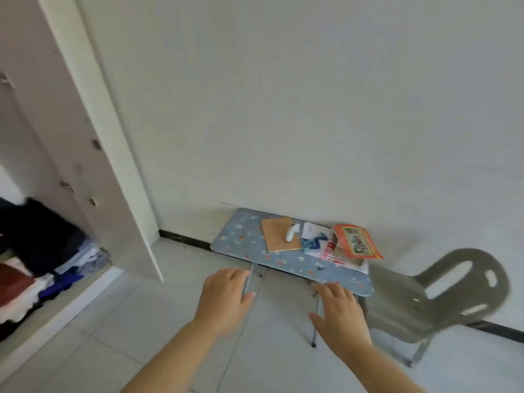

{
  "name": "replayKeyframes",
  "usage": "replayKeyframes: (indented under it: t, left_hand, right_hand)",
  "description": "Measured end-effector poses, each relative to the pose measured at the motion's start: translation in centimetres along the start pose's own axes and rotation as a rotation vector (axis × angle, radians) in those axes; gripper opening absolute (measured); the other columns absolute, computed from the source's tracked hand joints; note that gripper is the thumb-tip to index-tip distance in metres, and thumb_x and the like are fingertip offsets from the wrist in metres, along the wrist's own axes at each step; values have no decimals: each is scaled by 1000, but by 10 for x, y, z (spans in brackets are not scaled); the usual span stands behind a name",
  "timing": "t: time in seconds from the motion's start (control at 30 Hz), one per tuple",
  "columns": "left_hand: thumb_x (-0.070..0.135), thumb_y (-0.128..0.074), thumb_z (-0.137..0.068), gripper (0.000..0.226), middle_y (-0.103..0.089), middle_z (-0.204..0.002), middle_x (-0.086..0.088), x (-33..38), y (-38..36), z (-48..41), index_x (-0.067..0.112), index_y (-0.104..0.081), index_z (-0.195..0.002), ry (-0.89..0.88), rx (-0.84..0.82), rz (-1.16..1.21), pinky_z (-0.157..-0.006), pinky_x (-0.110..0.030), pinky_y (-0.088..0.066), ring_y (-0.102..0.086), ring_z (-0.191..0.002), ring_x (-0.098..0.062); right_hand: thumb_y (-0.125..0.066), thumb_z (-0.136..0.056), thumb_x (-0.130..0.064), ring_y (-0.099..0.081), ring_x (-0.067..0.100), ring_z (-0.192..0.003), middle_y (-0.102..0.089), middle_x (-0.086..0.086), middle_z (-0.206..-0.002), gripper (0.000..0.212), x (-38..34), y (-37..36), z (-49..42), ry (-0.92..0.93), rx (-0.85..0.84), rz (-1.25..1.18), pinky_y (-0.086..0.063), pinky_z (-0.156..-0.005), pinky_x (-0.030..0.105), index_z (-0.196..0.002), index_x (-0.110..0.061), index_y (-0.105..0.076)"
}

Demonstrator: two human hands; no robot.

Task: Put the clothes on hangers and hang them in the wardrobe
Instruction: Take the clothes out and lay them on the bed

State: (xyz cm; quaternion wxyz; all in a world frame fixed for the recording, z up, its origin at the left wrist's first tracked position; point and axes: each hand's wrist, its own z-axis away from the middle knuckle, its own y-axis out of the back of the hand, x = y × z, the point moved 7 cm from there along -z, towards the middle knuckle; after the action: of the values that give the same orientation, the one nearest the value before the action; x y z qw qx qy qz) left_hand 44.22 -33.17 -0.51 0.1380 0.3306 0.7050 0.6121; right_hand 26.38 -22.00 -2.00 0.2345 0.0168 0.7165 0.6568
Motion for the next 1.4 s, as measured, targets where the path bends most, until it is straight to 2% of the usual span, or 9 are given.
replayKeyframes:
  t: [0.1,0.23,0.43,0.63,0.87,1.13,1.3,1.4]
  left_hand:
    - [41,-42,-93,45,-49,-131,5,-99,42,44,21,-40,-134,214,56,-91,-99,-29,-32,-43,-120,-15]
    - [40,-44,-92,45,-51,-128,6,-209,96,100,22,-41,-133,441,158,-159,-97,-26,-33,-45,-117,-13]
    - [44,-41,-93,47,-45,-136,8,-350,159,145,25,-37,-136,647,258,-225,-103,-27,-27,-39,-125,-13]
    - [45,-44,-92,48,-47,-134,10,-463,218,149,27,-39,-135,740,365,-250,-103,-27,-29,-41,-123,-11]
    - [46,-46,-91,49,-46,-135,11,-567,275,130,30,-37,-136,799,456,-278,-104,-27,-27,-39,-124,-10]
    - [38,-51,-90,44,-51,-130,4,-686,323,61,24,-45,-131,831,518,-340,-101,-33,-32,-44,-120,-19]
    - [37,-47,-92,49,-45,-138,7,-761,367,19,25,-36,-139,911,554,-383,-104,-28,-26,-38,-126,-13]
    - [39,-46,-92,50,-45,-138,7,-800,400,0,25,-35,-140,952,575,-411,-103,-29,-27,-38,-126,-13]
  right_hand:
    - [-51,-90,-41,-27,16,-131,-32,-8,-141,55,-107,-20,-31,227,-45,-15,-25,-109,29,-139,-29,-29]
    - [-49,-92,-39,-25,15,-133,-29,-9,-143,56,-245,-47,-57,479,-90,-29,-25,-110,30,-141,-32,-25]
    - [-50,-91,-39,-24,14,-134,-29,-10,-144,56,-431,-78,-91,743,-75,-28,-21,-111,30,-141,-33,-25]
    - [-51,-92,-38,-30,13,-130,-34,-9,-141,54,-576,-81,-132,901,-22,-56,-26,-110,27,-140,-31,-28]
    - [-52,-92,-36,-28,13,-132,-32,-9,-143,54,-697,-83,-196,1008,9,-82,-22,-112,28,-140,-32,-28]
    - [-51,-91,-34,-30,16,-128,-35,-7,-142,55,-828,-91,-303,1187,119,-122,-26,-108,29,-141,-29,-29]
    - [-51,-91,-32,-30,15,-128,-34,-7,-142,53,-915,-87,-368,1311,133,-174,-27,-107,29,-140,-30,-31]
    - [-51,-91,-31,-30,15,-127,-34,-8,-142,53,-971,-80,-399,1377,162,-206,-27,-106,27,-140,-29,-31]
